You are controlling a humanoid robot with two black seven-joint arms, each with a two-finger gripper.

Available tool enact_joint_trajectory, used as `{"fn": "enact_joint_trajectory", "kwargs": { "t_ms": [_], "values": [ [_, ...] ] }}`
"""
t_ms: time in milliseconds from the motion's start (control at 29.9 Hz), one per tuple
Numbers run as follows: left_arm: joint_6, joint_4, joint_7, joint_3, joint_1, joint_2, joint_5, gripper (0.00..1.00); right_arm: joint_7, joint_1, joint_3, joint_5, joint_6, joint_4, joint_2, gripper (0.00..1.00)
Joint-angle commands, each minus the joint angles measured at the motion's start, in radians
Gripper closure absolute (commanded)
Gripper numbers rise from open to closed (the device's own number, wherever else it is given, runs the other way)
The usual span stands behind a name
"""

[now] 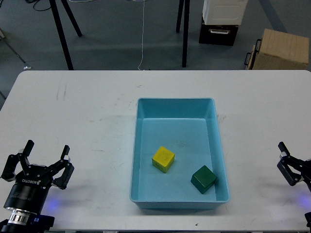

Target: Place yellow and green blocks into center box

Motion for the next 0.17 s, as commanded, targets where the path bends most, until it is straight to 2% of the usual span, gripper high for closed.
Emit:
{"fn": "enact_joint_trajectory", "kwargs": {
  "t_ms": [0, 134],
  "values": [
    [0.000, -0.001, 0.000, 0.001, 0.000, 0.001, 0.000, 0.00, 0.000, 0.000, 0.000, 0.000, 0.000, 0.000, 0.000, 0.01],
    [0.000, -0.002, 0.000, 0.001, 0.000, 0.001, 0.000, 0.00, 0.000, 0.000, 0.002, 0.000, 0.000, 0.000, 0.000, 0.01]
  ]
}}
